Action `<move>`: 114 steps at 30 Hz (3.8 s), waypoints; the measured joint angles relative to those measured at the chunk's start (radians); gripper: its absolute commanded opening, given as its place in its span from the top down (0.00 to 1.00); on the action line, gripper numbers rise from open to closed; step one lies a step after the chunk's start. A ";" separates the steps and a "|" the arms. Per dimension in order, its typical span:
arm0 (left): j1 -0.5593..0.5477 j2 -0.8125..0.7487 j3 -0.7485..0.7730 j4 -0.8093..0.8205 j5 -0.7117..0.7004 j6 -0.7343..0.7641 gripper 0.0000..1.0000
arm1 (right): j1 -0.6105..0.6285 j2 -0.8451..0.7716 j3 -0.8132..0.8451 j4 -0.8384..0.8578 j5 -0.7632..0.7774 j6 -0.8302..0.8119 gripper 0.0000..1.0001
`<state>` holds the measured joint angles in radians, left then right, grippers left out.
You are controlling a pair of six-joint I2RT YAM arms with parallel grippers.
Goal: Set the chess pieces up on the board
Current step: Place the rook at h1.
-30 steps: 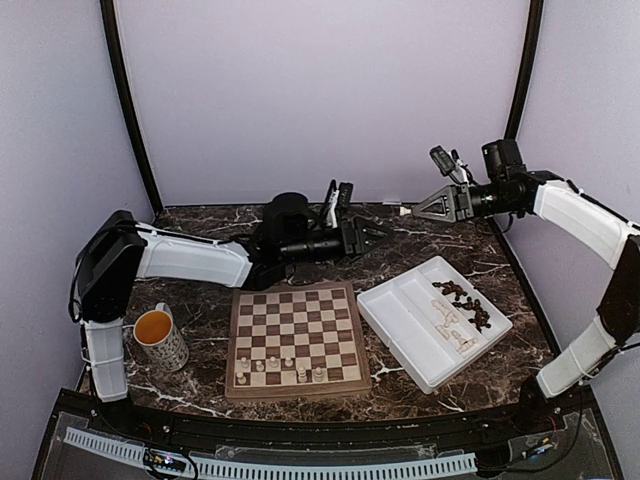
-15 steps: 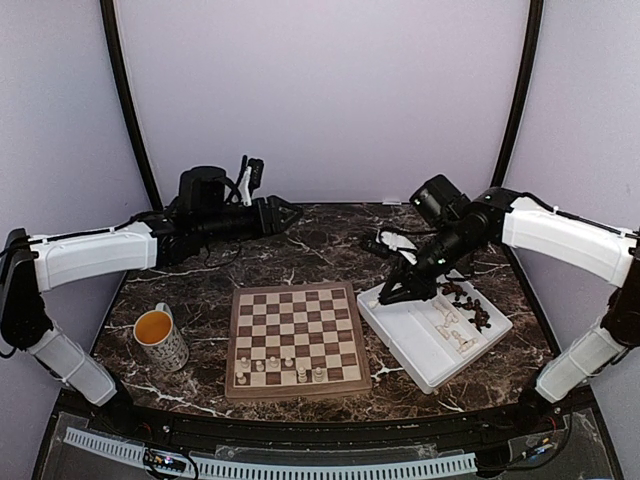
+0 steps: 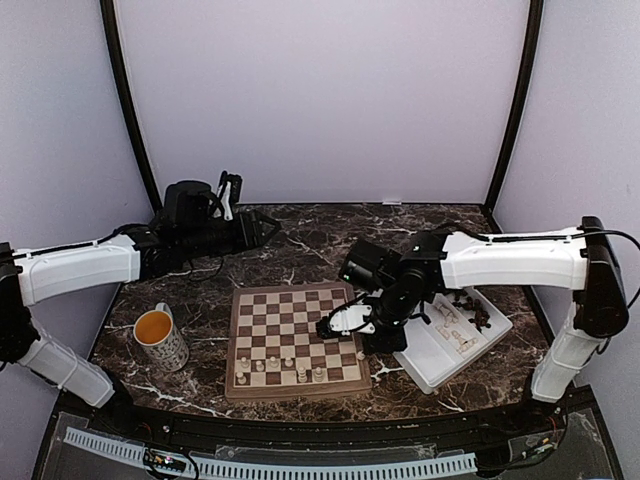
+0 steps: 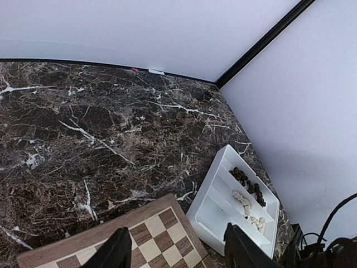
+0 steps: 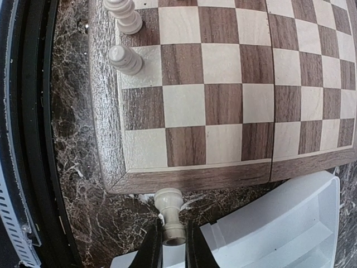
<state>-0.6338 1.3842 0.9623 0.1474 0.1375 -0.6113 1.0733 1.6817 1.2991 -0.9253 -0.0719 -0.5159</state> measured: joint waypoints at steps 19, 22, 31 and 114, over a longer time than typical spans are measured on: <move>0.002 -0.007 -0.020 -0.008 -0.006 -0.007 0.41 | 0.125 0.119 0.074 -0.016 0.144 -0.023 1.00; 0.002 -0.008 -0.021 -0.008 -0.006 -0.008 0.41 | 0.134 0.128 0.077 -0.017 0.147 -0.025 0.99; 0.003 -0.008 -0.026 -0.008 -0.005 -0.017 0.41 | 0.143 0.143 0.077 -0.019 0.156 -0.026 0.98; 0.008 -0.006 -0.019 -0.035 0.081 0.058 0.41 | -0.063 -0.159 0.002 -0.023 0.068 -0.037 0.63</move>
<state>-0.6254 1.3785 0.9432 0.1127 0.2188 -0.5529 1.0100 1.5223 1.3010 -0.9482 -0.0040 -0.5533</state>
